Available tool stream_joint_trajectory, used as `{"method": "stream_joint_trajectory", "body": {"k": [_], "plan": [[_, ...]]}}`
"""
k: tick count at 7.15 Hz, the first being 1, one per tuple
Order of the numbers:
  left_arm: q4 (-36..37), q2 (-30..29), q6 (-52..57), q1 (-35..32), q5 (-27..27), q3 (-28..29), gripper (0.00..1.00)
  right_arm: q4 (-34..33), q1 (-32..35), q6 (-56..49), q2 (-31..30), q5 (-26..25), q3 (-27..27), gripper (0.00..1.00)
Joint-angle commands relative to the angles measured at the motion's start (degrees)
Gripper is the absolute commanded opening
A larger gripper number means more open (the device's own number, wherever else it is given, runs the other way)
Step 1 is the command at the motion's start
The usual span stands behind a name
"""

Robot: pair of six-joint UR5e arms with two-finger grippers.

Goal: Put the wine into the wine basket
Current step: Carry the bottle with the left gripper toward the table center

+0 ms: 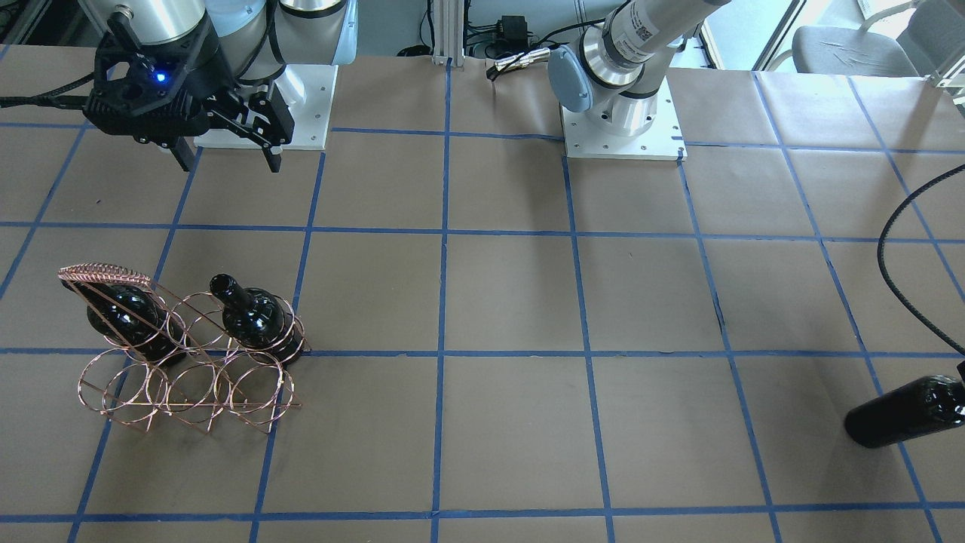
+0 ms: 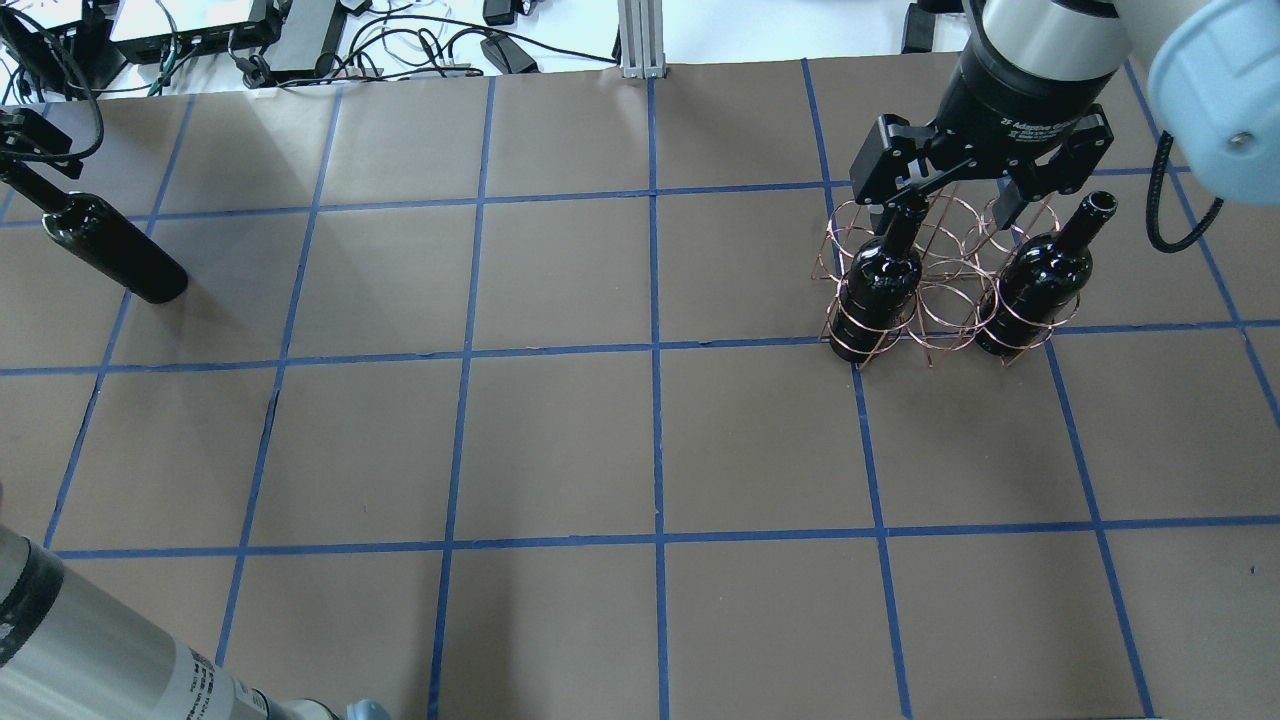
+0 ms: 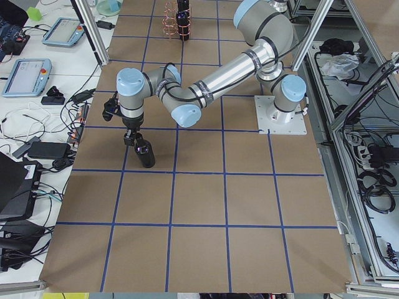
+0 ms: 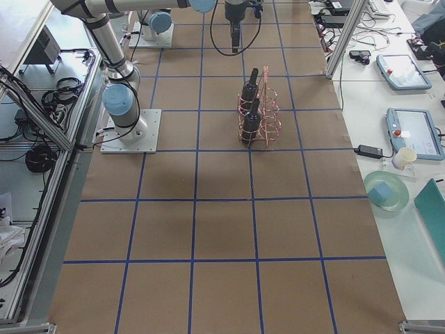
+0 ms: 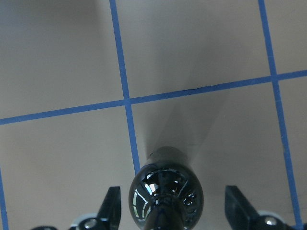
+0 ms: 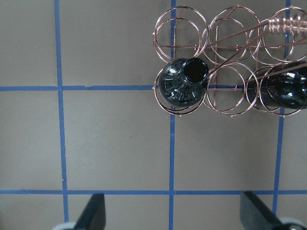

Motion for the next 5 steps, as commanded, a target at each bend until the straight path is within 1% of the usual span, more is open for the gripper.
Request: {"method": "stream_joint_trajectory", "body": {"k": [1, 3, 4, 5], "plan": [[-0.3, 0.0, 0.0, 0.1, 1.8, 0.0, 0.76, 0.0, 0.0, 0.0, 0.0, 0.1, 0.0, 1.00], [-1.0, 0.0, 0.0, 0.1, 2.0, -0.1, 0.76, 0.1, 0.0, 0.0, 0.0, 0.2, 0.0, 1.00], [-1.0, 0.0, -0.1, 0.1, 1.9, -0.1, 0.69, 0.1, 0.0, 0.1, 0.0, 0.2, 0.1, 1.00], [-1.0, 0.0, -0.2, 0.0, 1.8, 0.0, 0.67, 0.1, 0.0, 0.1, 0.0, 0.2, 0.1, 1.00]]}}
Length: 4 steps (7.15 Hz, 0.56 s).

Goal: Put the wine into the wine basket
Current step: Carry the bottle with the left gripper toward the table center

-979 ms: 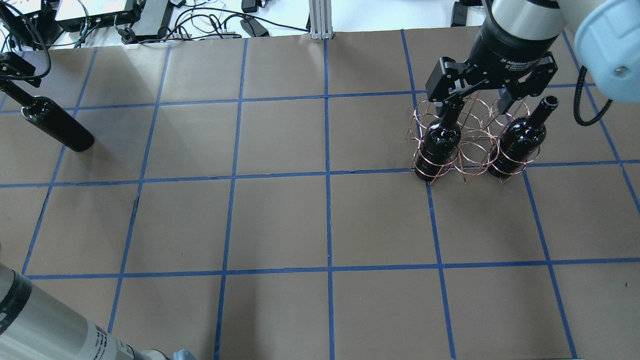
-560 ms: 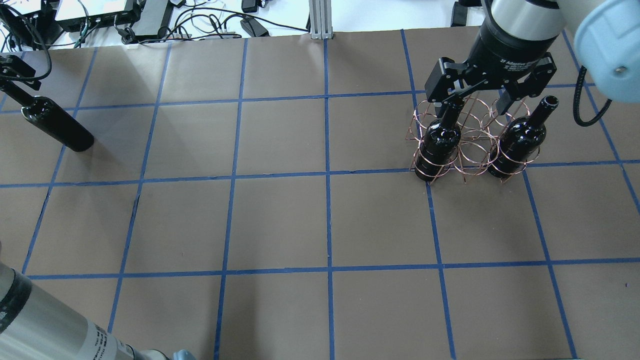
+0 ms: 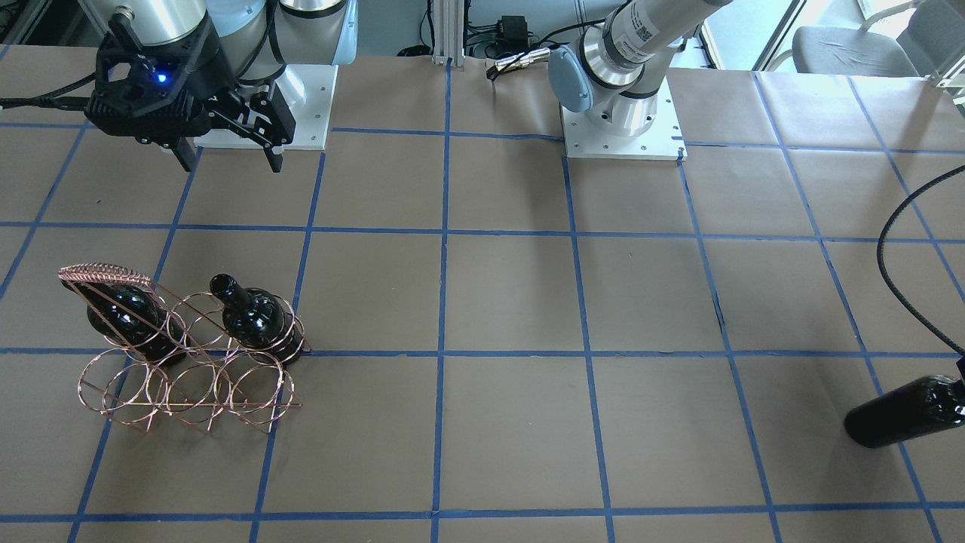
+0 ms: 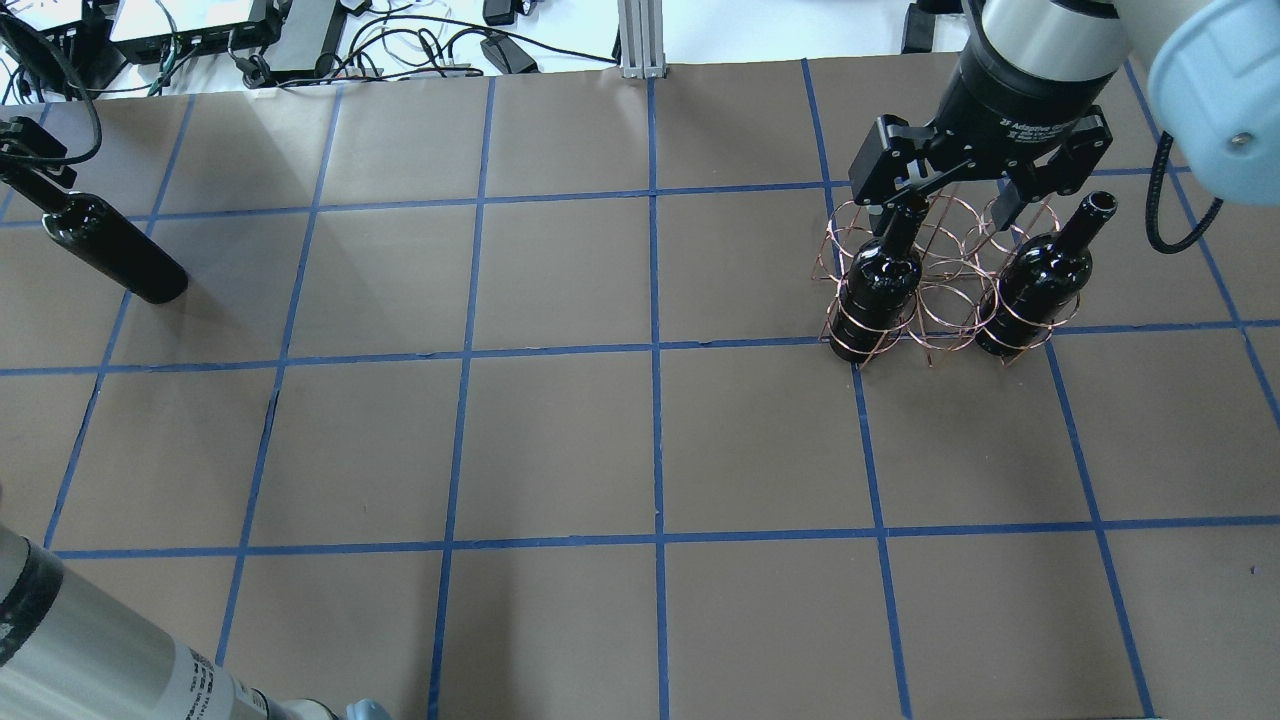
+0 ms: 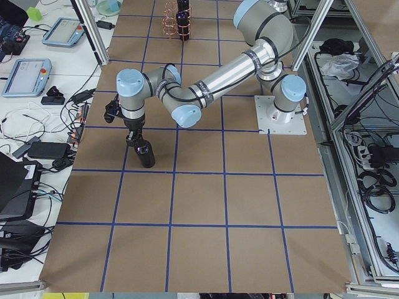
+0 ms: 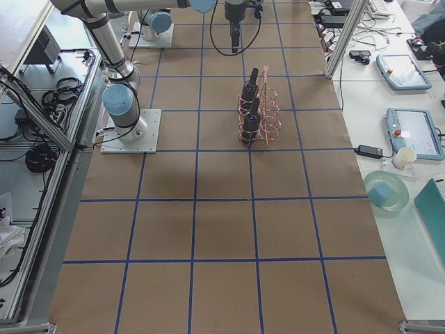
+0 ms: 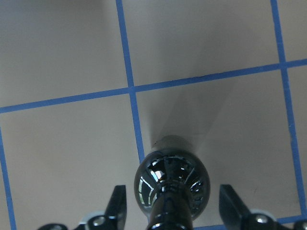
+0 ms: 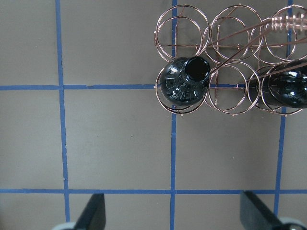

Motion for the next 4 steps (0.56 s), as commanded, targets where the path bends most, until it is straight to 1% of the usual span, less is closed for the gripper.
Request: {"method": "stream_joint_trajectory", "body": {"k": [1, 2, 3, 4], "plan": [[0.0, 0.0, -0.1, 0.0, 0.0, 0.0, 0.45, 0.0, 0.0, -0.1, 0.0, 0.0, 0.0, 1.00], [-0.3, 0.2, -0.1, 0.0, 0.1, 0.0, 0.09, 0.0, 0.0, -0.1, 0.0, 0.0, 0.0, 1.00], [-1.4, 0.6, -0.1, 0.0, 0.2, 0.0, 0.00, -0.2, 0.0, -0.1, 0.1, 0.0, 0.0, 1.00], [-1.4, 0.7, -0.1, 0.0, 1.9, 0.0, 0.00, -0.1, 0.0, -0.1, 0.1, 0.0, 0.0, 1.00]]}}
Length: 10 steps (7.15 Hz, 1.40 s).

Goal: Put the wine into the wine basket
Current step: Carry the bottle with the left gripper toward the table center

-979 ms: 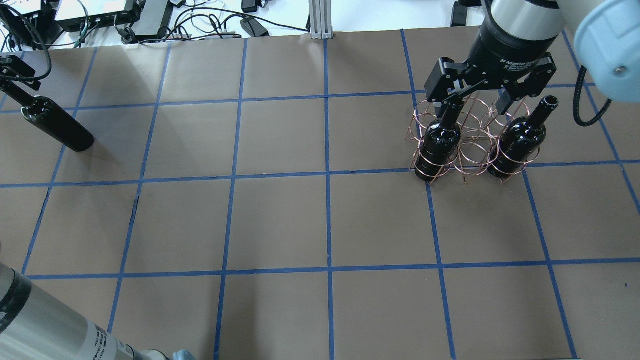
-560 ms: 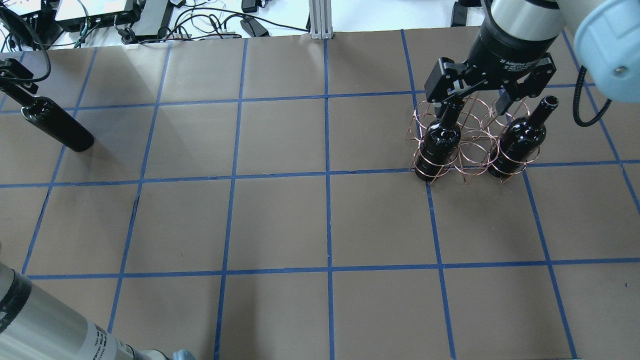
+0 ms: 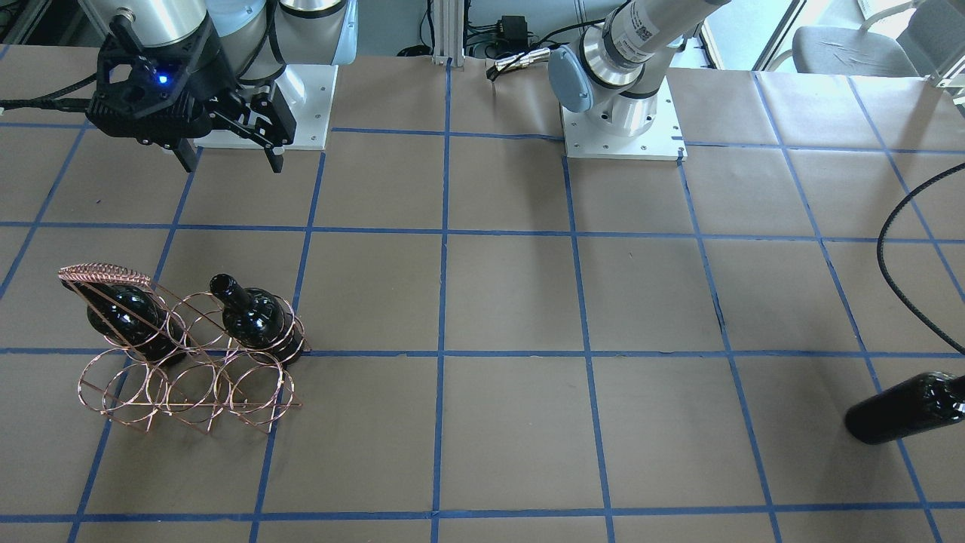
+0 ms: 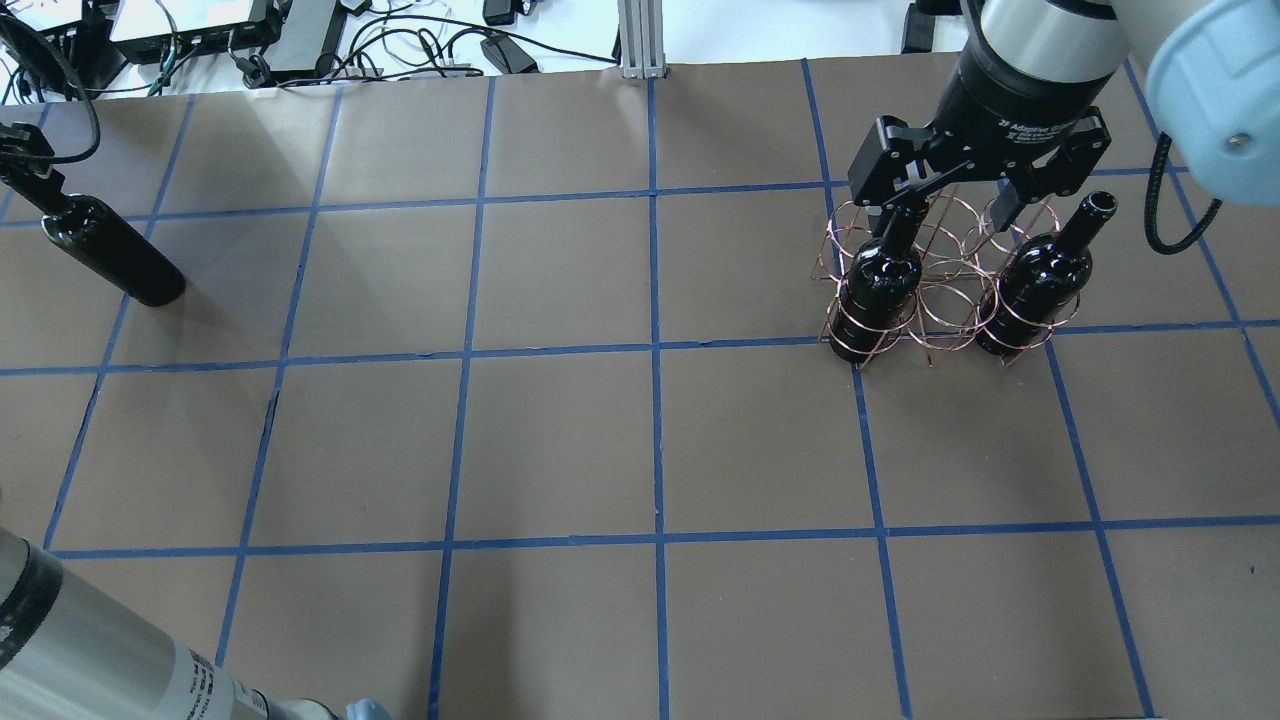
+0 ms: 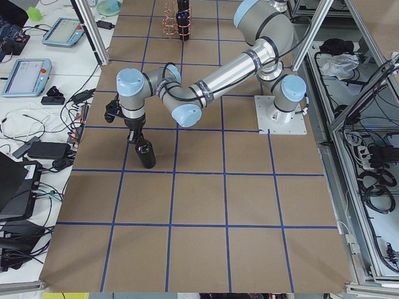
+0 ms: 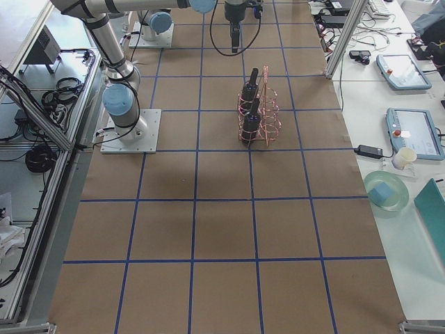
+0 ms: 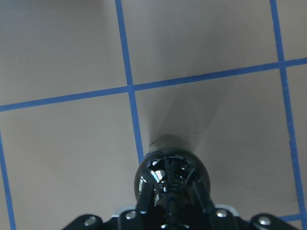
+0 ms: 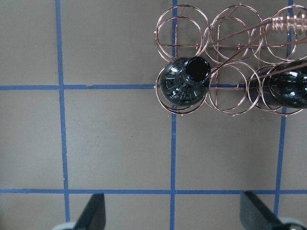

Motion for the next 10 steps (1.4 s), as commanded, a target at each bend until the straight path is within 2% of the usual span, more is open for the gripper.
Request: {"method": "stream_joint_trajectory", "body": {"k": [1, 3, 4, 5, 7, 10], "plan": [[-0.6, 0.7, 0.2, -0.1, 1.3, -0.1, 0.00, 0.0, 0.0, -0.1, 0.0, 0.0, 0.0, 1.00], [-3.9, 5.0, -1.5, -2.4, 1.1, -0.8, 0.00, 0.0, 0.0, 0.0, 0.0, 0.0, 0.0, 1.00], [-5.2, 7.8, -8.3, -6.4, 1.1, -1.9, 0.00, 0.0, 0.0, 0.0, -0.1, 0.0, 0.1, 1.00], [-5.2, 10.8, -14.8, -10.6, 0.9, -4.3, 0.00, -0.1, 0.0, -0.1, 0.0, 0.0, 0.1, 1.00], [-4.9, 17.2, -23.3, -17.2, -1.4, -12.7, 0.00, -0.4, 0.0, -2.2, 0.0, -0.2, 0.1, 1.00], [-4.8, 22.9, -37.7, -29.0, -1.0, -20.1, 0.00, -0.6, -0.4, -4.9, 0.0, -0.9, 0.1, 1.00]]}}
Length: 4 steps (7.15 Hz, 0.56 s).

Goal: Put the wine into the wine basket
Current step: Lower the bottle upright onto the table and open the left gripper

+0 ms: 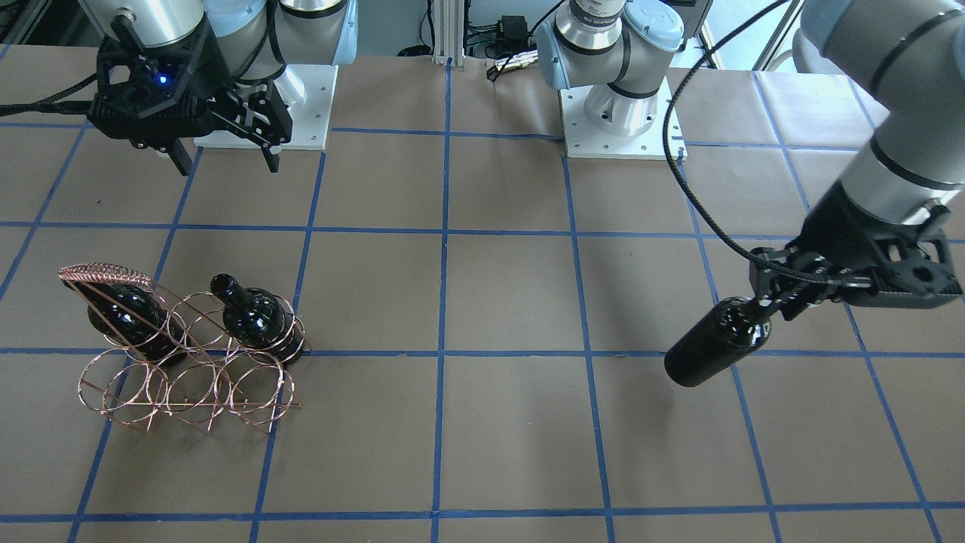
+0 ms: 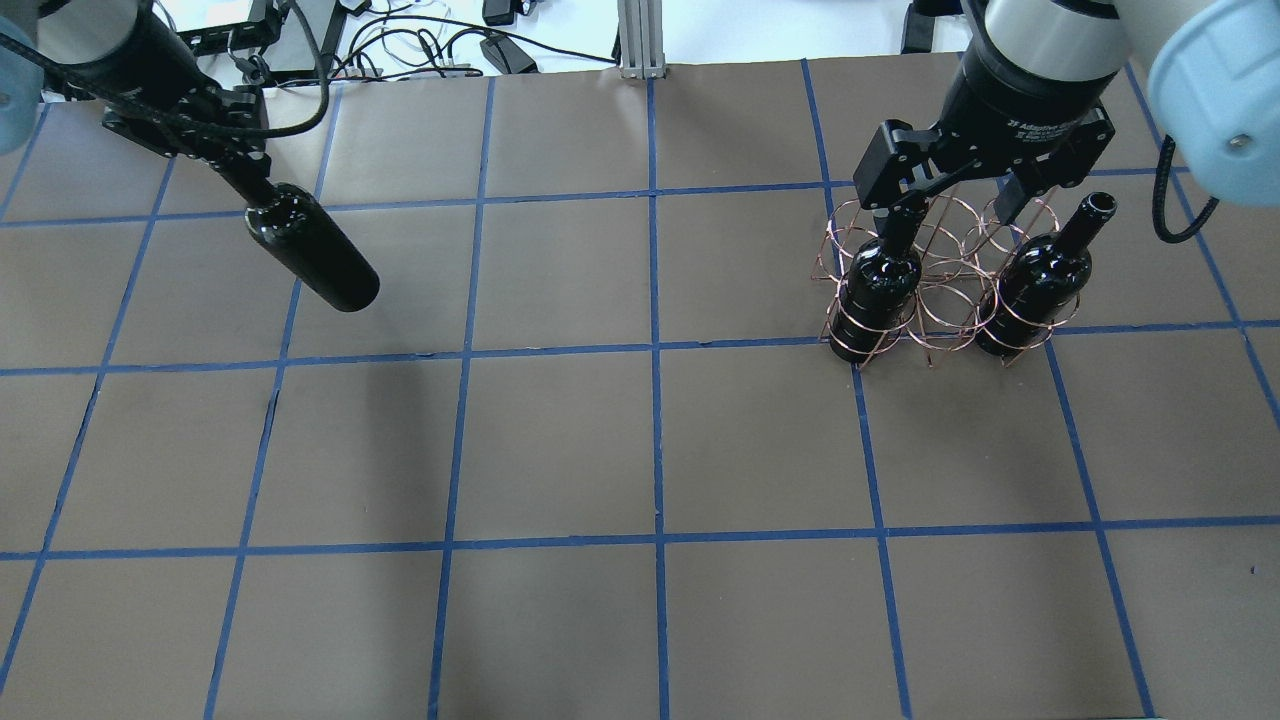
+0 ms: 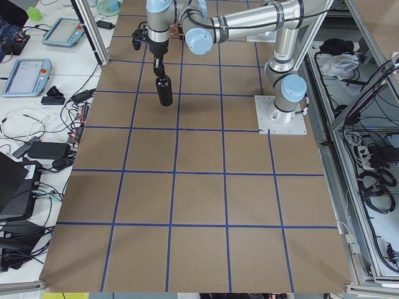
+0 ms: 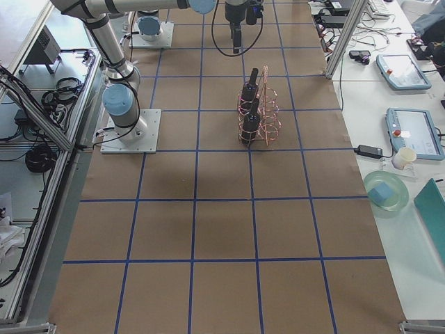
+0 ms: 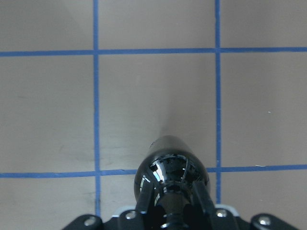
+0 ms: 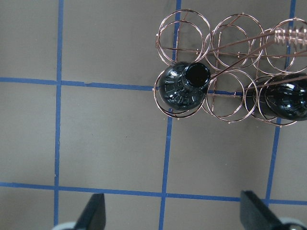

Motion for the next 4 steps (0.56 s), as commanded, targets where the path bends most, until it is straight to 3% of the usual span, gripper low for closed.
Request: {"method": "stream_joint_trajectory", "body": {"k": [1, 4], "plan": [[0.7, 3.2, -12.1, -10.1, 0.6, -7.0, 0.00, -0.1, -0.3, -0.5, 0.0, -0.2, 0.0, 1.00], [3.5, 5.9, -14.4, -16.2, 1.0, -12.4, 0.00, 0.3, -0.3, -0.4, 0.0, -0.2, 0.0, 1.00]]}}
